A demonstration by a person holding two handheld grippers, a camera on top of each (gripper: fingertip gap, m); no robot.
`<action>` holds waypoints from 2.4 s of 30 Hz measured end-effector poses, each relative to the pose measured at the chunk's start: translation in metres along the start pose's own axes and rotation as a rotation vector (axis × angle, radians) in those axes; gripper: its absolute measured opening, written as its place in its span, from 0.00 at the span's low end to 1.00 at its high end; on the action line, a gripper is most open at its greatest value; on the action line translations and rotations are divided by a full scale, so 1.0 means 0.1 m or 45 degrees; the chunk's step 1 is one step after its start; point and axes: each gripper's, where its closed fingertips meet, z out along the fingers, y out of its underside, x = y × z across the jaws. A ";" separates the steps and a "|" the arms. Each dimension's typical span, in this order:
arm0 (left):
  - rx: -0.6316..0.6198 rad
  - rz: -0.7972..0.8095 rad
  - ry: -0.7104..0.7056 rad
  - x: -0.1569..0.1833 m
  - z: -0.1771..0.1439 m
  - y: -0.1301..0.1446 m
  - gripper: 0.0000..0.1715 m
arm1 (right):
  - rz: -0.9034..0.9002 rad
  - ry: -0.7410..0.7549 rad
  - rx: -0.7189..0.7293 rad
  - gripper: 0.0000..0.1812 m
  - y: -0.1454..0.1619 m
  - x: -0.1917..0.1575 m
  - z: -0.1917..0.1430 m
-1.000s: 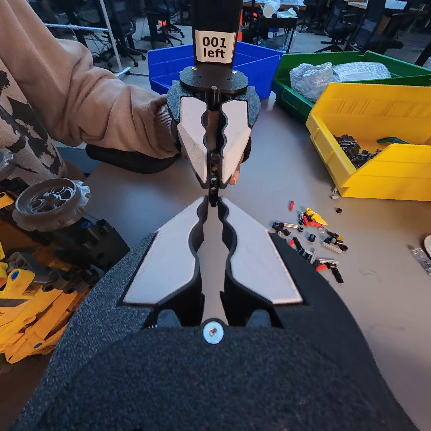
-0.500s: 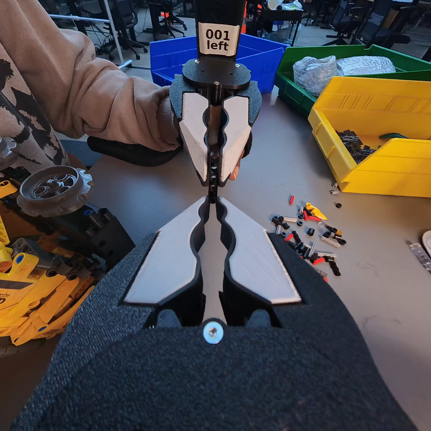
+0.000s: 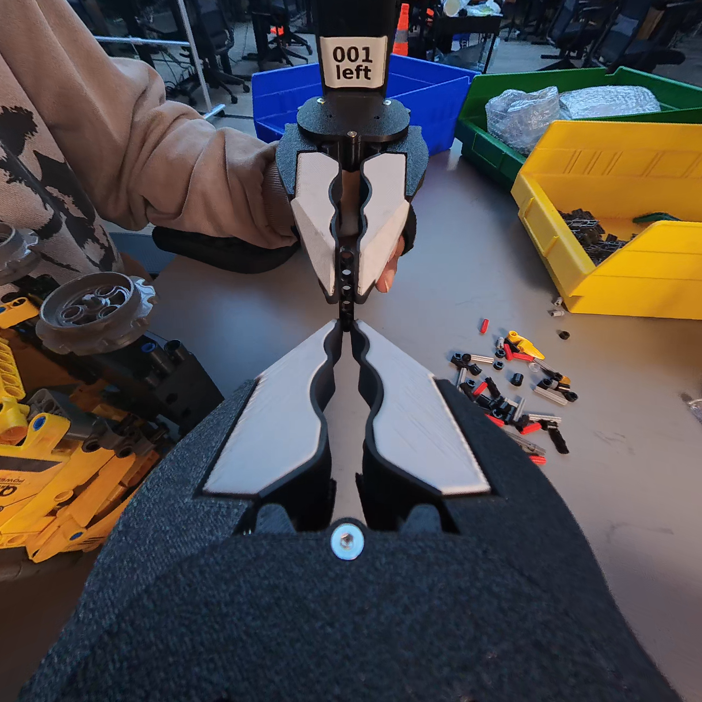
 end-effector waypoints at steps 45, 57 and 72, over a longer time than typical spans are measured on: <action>-0.138 -0.124 -0.353 -0.56 -0.26 0.22 0.04 | 0.064 0.576 -0.337 0.01 0.51 1.24 0.12; -0.143 -0.050 -0.345 -0.50 -0.19 0.24 0.04 | 0.100 0.275 0.103 0.14 -0.22 0.69 -0.06; -0.084 0.133 -0.212 -0.20 -0.06 0.13 0.09 | -0.358 0.302 -0.179 0.03 -0.31 0.19 0.09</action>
